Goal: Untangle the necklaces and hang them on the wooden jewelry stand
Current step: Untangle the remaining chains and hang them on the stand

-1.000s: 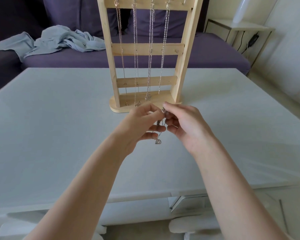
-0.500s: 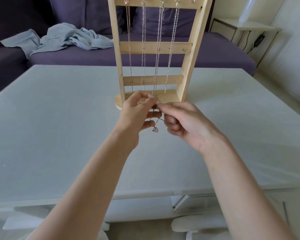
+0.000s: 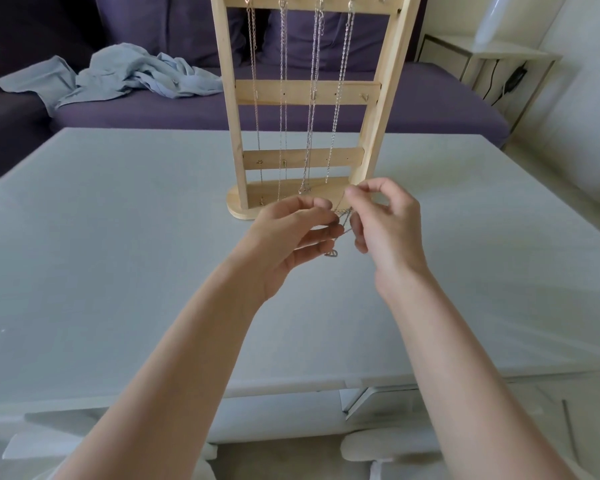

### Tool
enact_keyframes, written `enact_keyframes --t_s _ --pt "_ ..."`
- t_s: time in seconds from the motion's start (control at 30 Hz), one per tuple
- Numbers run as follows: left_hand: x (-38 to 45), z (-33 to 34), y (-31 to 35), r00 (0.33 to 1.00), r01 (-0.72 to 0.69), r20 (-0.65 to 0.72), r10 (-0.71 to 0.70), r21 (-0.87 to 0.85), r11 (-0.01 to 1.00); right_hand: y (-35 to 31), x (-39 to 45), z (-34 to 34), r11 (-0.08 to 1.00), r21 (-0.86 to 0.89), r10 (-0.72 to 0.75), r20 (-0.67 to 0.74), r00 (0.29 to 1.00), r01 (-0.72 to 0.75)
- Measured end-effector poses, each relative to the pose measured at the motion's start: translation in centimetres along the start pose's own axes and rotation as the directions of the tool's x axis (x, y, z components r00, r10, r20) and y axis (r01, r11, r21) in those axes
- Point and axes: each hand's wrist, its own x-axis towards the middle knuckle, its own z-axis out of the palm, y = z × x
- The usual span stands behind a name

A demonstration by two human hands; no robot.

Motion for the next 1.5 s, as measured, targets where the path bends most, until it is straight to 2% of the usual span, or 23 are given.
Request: enact_keyframes --t_s 0.07,0.2,0.27,0.33,0.47,0.57,0.77,0.87,1.03,1.2,1.27,1.37,1.5 --pt "0.2 -0.4 0.0 0.998 -0.022 -0.058 0.021 -0.008 1.000 -0.3 0.1 -0.2 0.998 0.061 0.010 0.040 0.999 -0.012" --pt "0.3 -0.7 -0.1 0.993 -0.068 -0.094 0.069 0.007 0.998 -0.8 0.1 -0.4 0.936 0.302 0.121 0.204 0.972 -0.180" --pt "0.3 -0.6 -0.3 0.992 -0.082 -0.098 0.084 0.020 0.996 -1.1 -0.1 -0.4 0.915 0.337 0.140 0.254 0.957 -0.223" --pt "0.3 -0.6 -0.3 0.990 -0.094 -0.101 0.096 0.022 0.995 -1.2 -0.2 -0.4 0.934 0.281 0.146 0.268 0.952 -0.222" --pt "0.3 -0.5 -0.2 0.988 -0.125 -0.088 0.125 0.003 0.992 -0.8 -0.3 -0.5 0.973 0.105 0.178 0.218 0.960 -0.204" --pt "0.1 -0.2 -0.2 0.980 -0.161 -0.108 0.166 0.057 0.985 -0.6 -0.2 -0.4 0.970 0.116 0.196 0.153 0.969 -0.215" --pt "0.2 0.4 -0.3 0.935 -0.271 -0.147 0.323 0.293 0.917 -0.6 -0.1 -0.5 0.968 0.184 0.162 0.068 0.984 -0.172" --pt "0.4 0.4 -0.6 0.931 -0.264 -0.165 0.325 0.310 0.914 -0.7 0.0 -0.5 0.973 0.185 0.129 0.053 0.990 -0.137" --pt "0.7 0.0 -0.7 0.924 -0.251 -0.210 0.320 0.299 0.921 -0.9 -0.1 -0.3 0.968 0.202 0.100 0.223 0.970 -0.146" --pt "0.7 0.2 -0.8 0.895 -0.273 -0.211 0.392 0.437 0.857 -1.3 -0.6 -0.2 0.969 0.168 0.085 0.468 0.880 -0.183" --pt "0.7 0.0 -0.6 0.907 -0.259 -0.199 0.371 0.430 0.865 -1.4 -0.7 -0.2 0.960 0.201 0.073 0.486 0.871 -0.192" --pt "0.2 0.1 -0.2 0.967 -0.200 -0.094 0.237 0.297 0.934 -1.5 -0.4 -0.6 0.943 0.279 0.057 0.399 0.915 -0.180" --pt "-0.1 0.3 -0.1 0.984 -0.160 -0.033 0.175 0.267 0.950 -1.4 -0.2 -1.1 0.965 0.226 0.060 0.297 0.953 -0.131"
